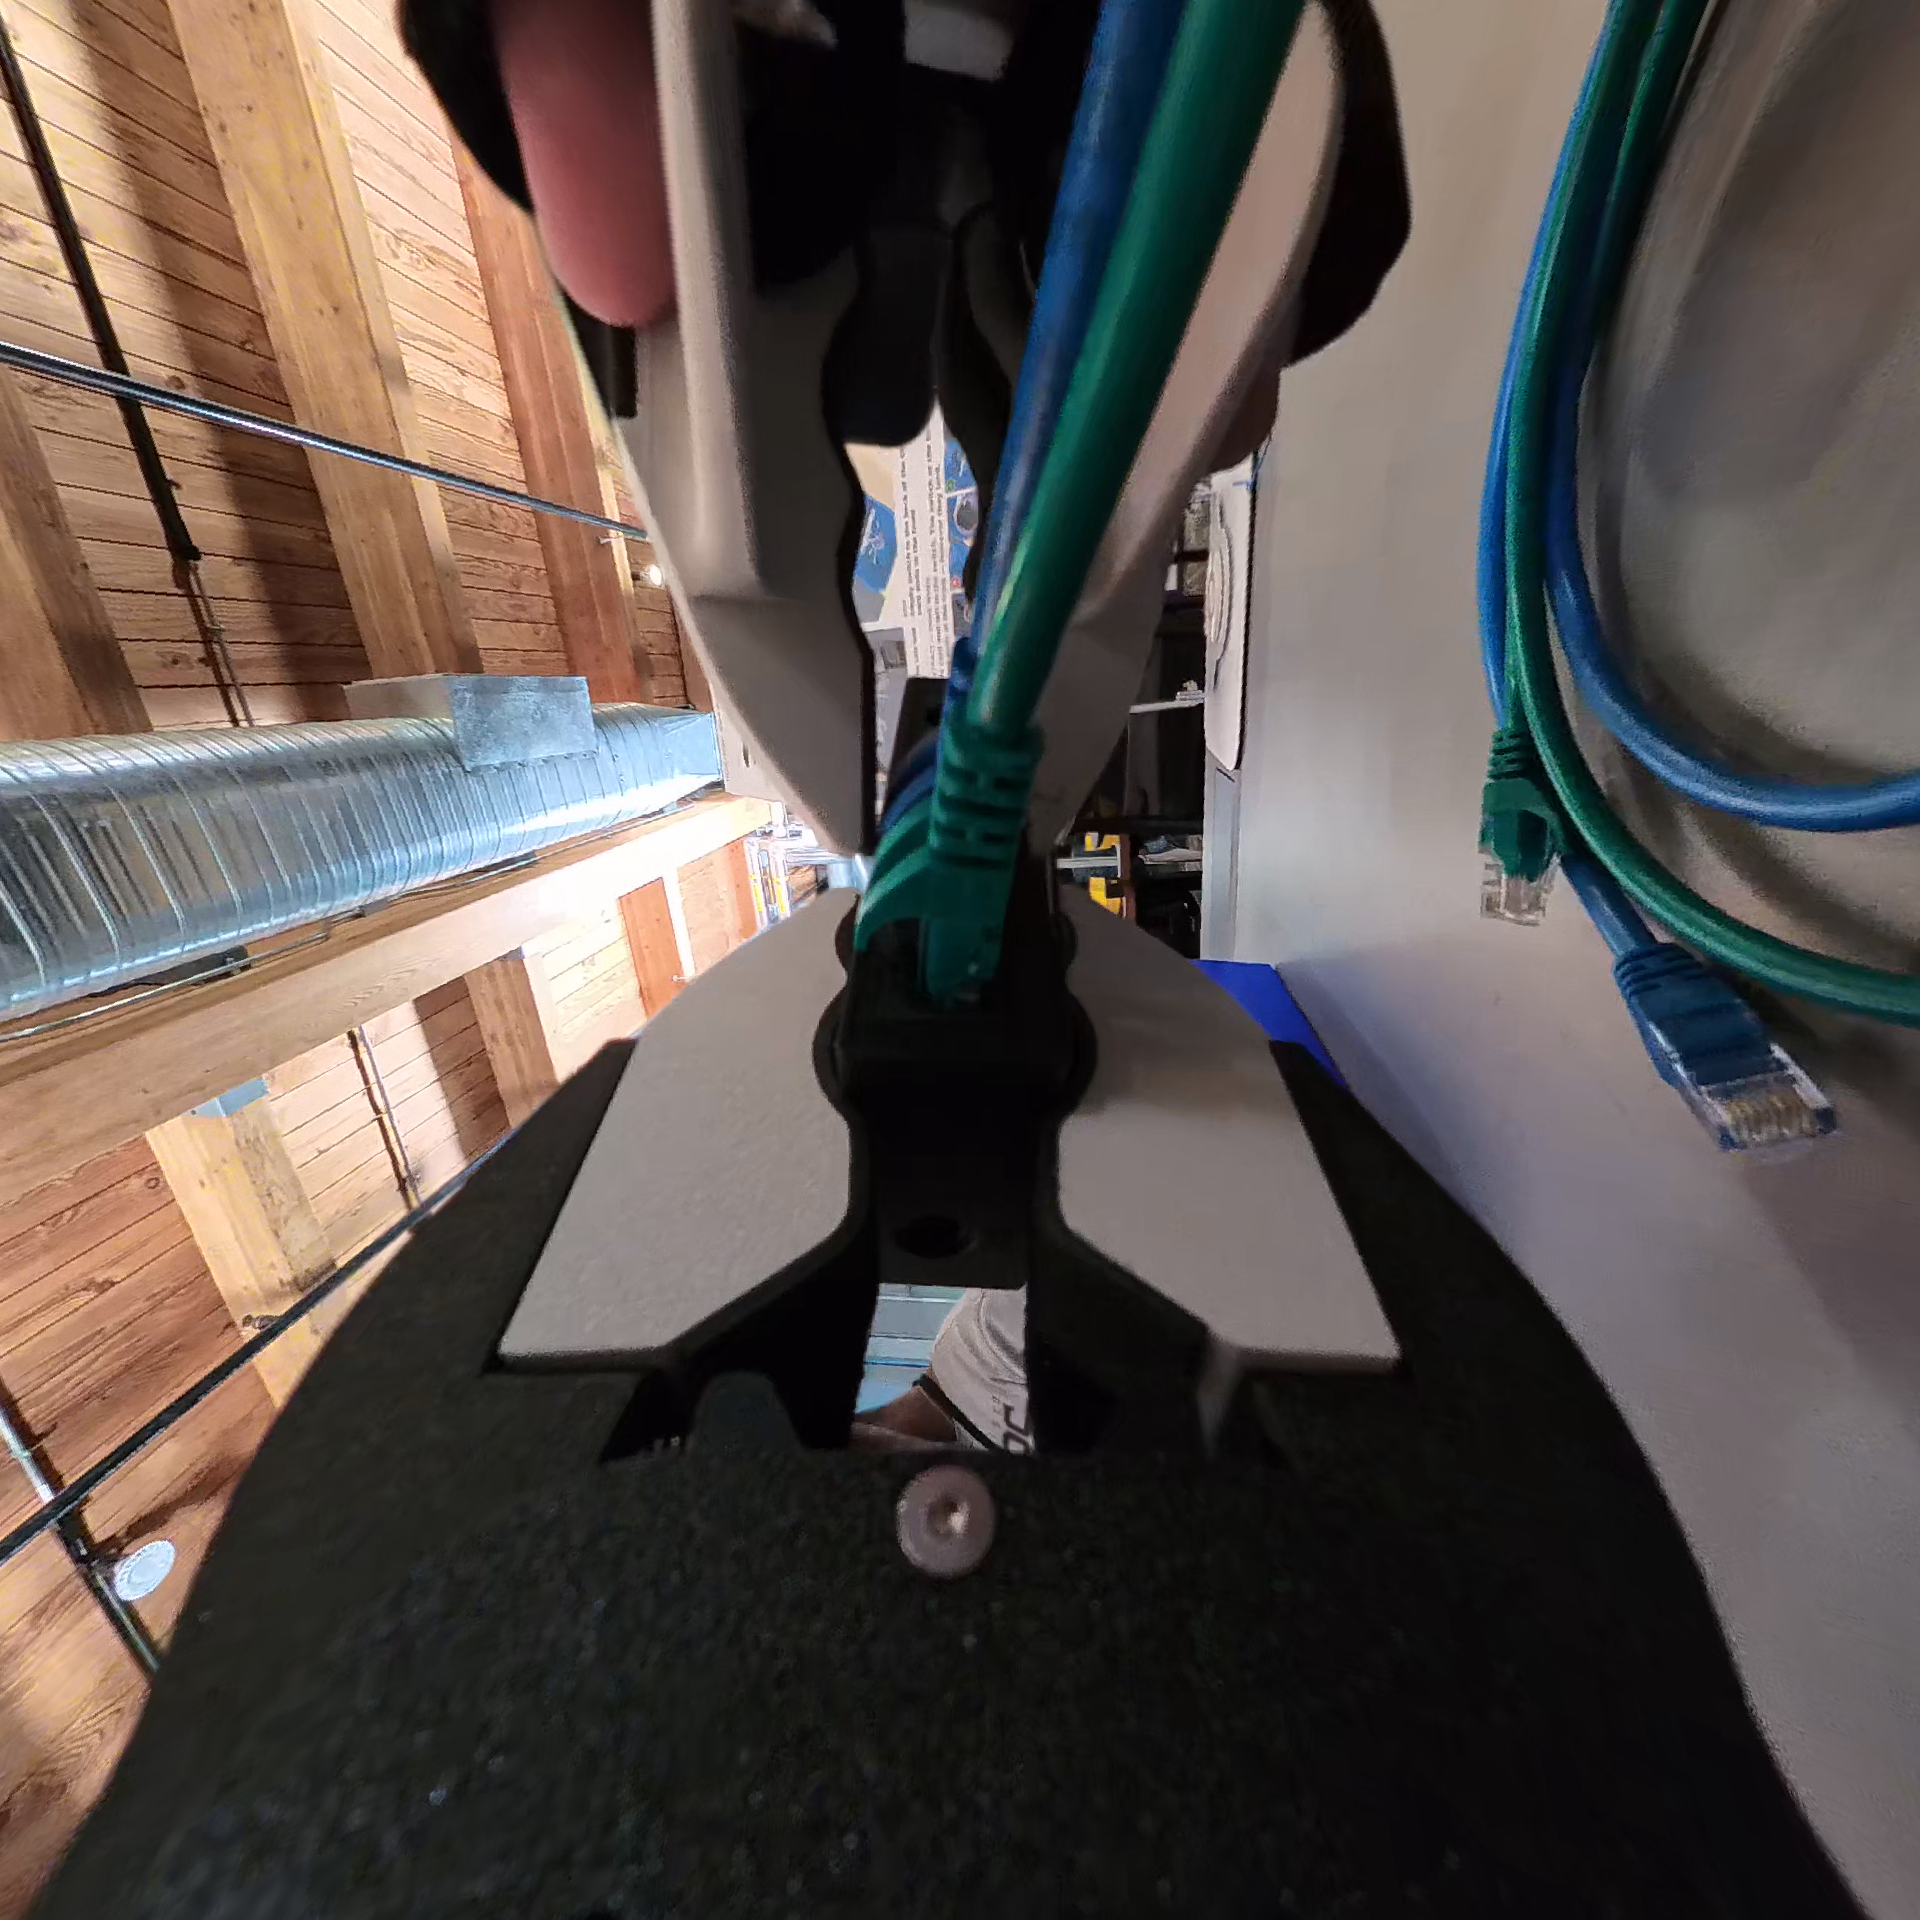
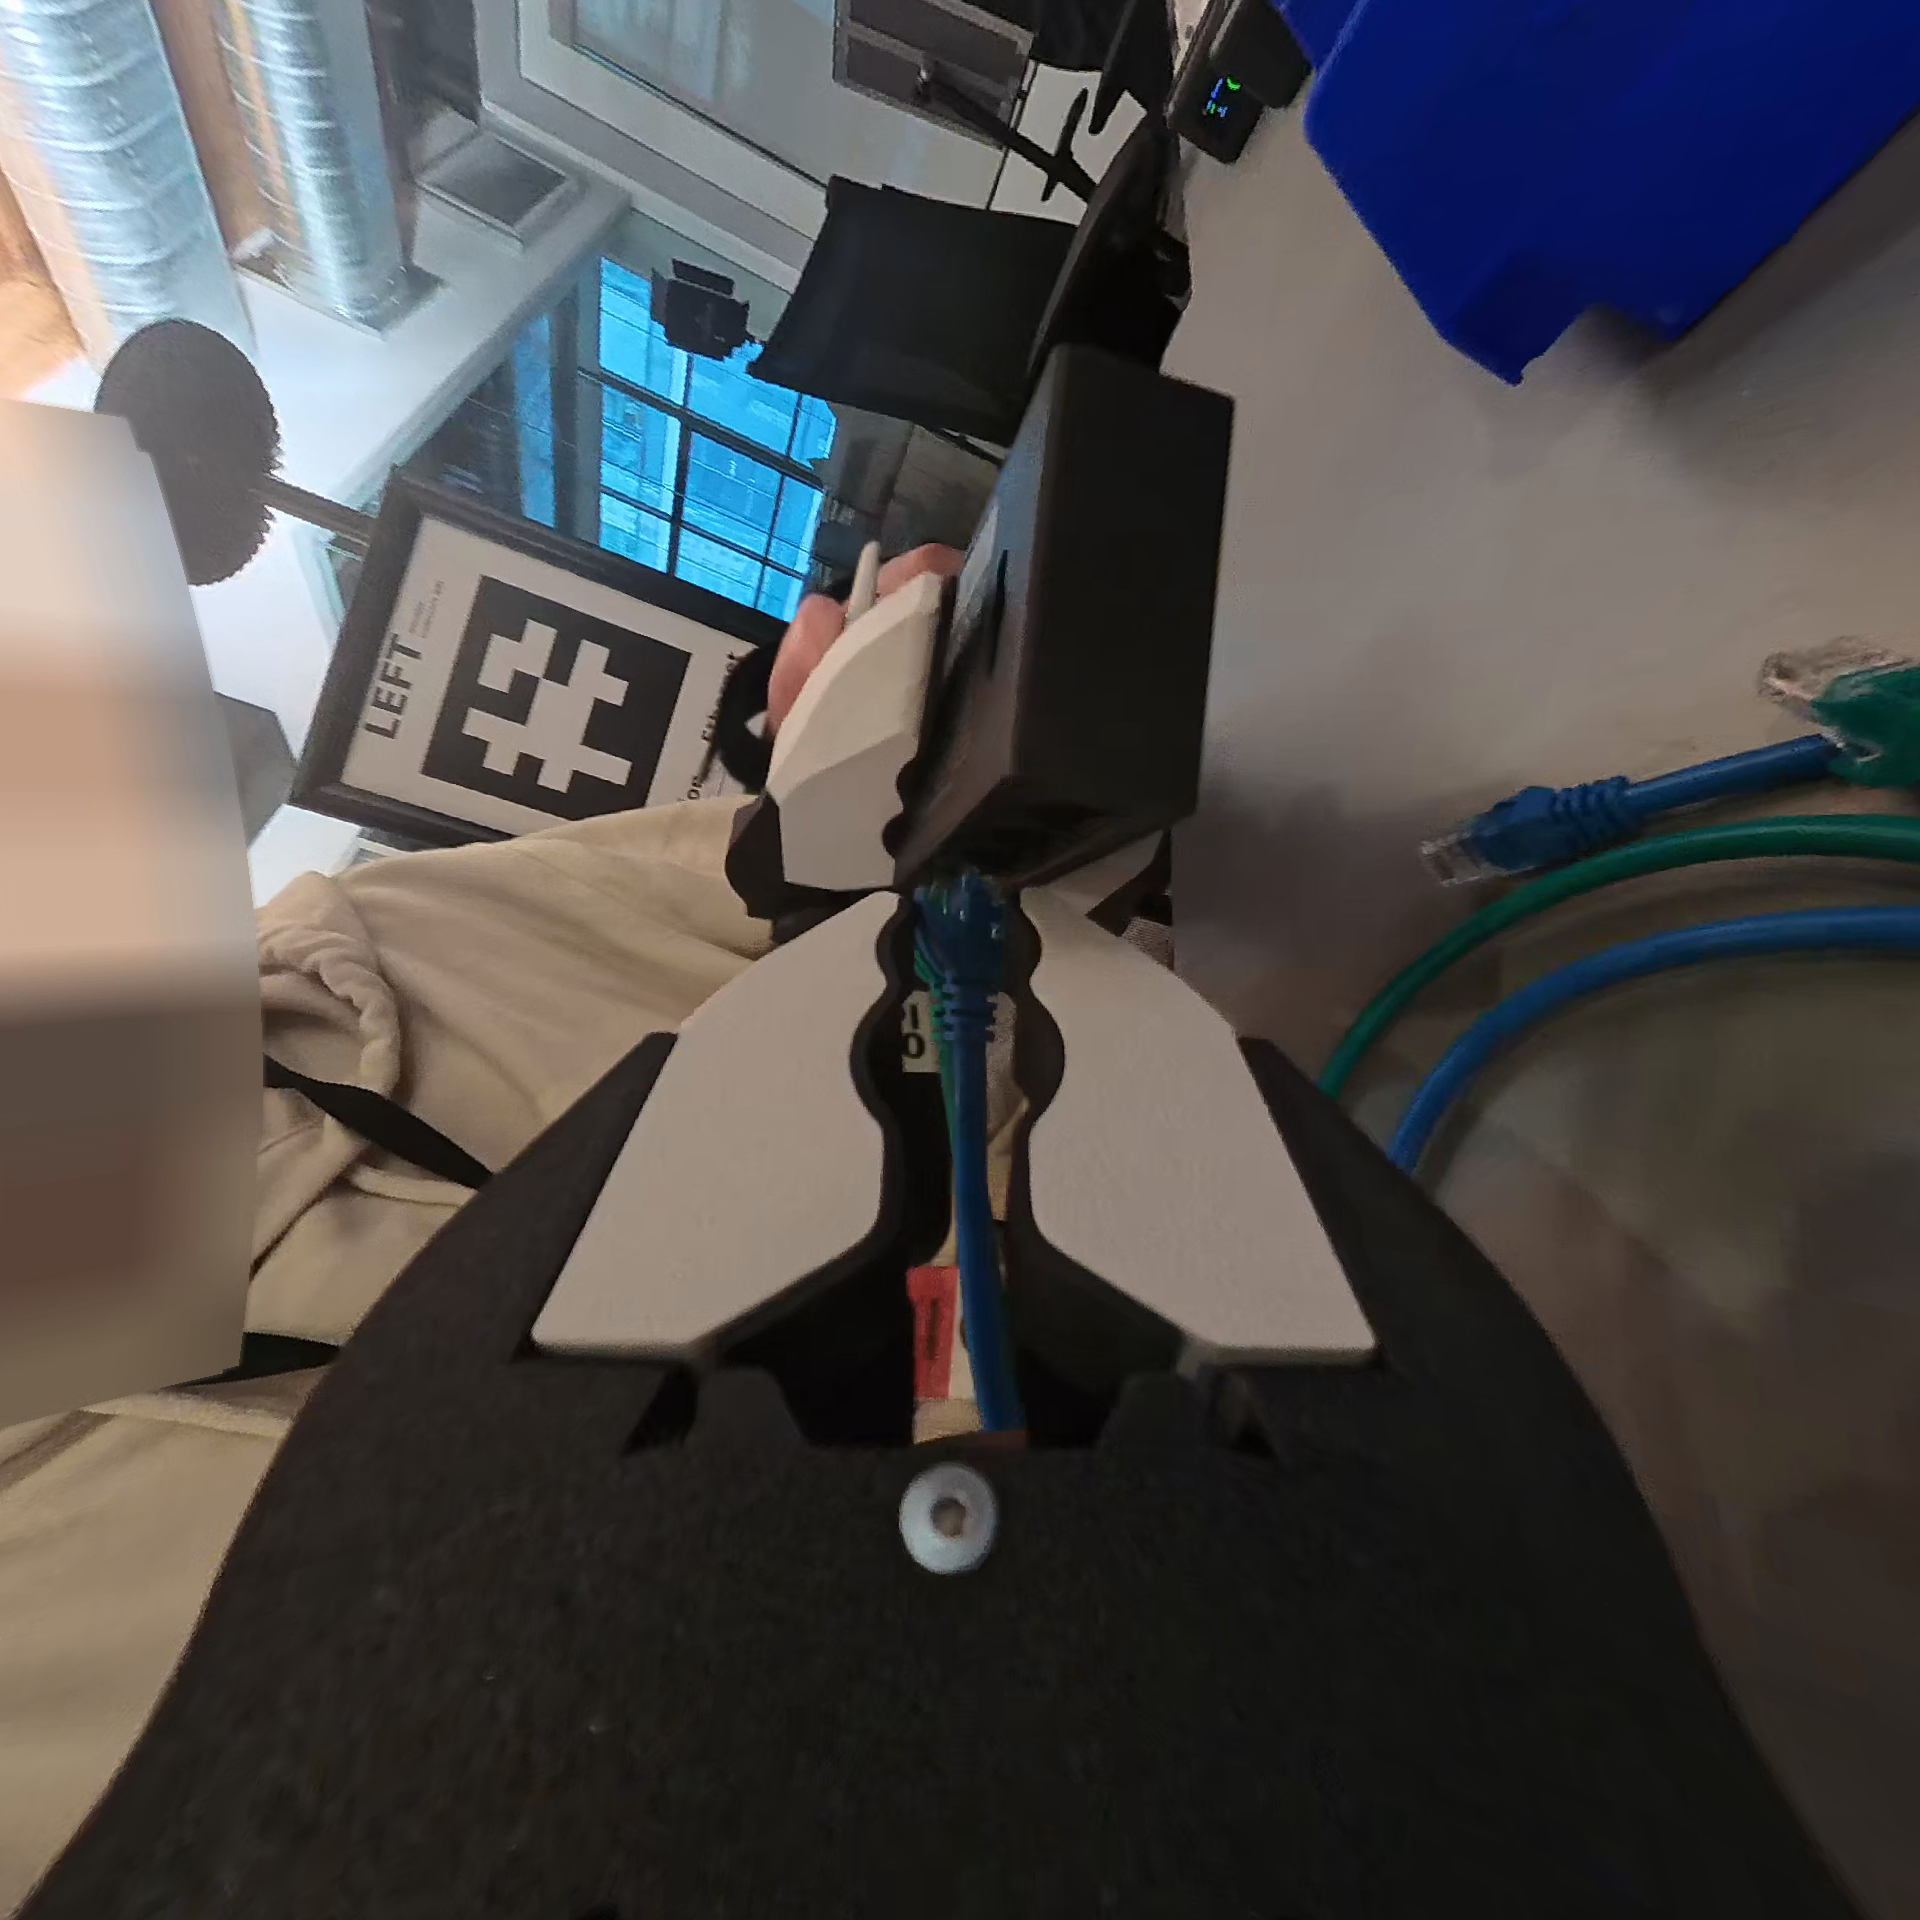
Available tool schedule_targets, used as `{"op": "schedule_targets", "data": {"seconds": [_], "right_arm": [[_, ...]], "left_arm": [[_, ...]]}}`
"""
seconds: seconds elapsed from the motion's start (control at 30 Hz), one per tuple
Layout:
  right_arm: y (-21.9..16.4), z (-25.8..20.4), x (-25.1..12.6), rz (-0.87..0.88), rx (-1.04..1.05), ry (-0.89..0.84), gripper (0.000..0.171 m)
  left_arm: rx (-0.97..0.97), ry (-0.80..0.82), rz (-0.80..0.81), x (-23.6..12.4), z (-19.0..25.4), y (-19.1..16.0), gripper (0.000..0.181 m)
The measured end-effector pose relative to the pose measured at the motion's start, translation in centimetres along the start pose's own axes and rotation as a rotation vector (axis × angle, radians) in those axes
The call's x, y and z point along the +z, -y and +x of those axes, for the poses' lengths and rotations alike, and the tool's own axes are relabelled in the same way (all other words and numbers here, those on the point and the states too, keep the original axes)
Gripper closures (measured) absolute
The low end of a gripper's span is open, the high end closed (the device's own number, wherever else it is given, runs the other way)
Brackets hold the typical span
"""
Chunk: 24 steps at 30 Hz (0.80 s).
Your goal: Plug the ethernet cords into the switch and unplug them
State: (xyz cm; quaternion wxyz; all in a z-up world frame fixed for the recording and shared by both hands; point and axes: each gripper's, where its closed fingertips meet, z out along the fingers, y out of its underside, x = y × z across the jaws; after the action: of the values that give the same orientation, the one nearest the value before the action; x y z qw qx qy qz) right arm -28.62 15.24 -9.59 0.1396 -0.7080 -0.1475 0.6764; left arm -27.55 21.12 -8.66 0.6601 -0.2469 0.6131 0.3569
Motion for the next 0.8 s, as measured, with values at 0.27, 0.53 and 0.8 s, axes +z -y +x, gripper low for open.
{"op": "schedule_targets", "data": {"seconds": [0.27,0.53,0.8], "right_arm": [[-0.3,0.2,0.0,-0.006,-0.098,-0.044,0.158],[-0.6,0.7,-0.3,-0.011,-0.179,-0.097,0.158],[0.6,0.9,-1.0,0.016,-0.388,-0.354,0.157]], "left_arm": [[0.025,0.03,-0.02,-0.1,-0.3,0.1,0.151],[0.06,0.035,-0.032,-0.1,-0.1,0.4,0.151],[-0.03,-0.05,-0.051,0.6,0.9,0.1,0.151]]}}
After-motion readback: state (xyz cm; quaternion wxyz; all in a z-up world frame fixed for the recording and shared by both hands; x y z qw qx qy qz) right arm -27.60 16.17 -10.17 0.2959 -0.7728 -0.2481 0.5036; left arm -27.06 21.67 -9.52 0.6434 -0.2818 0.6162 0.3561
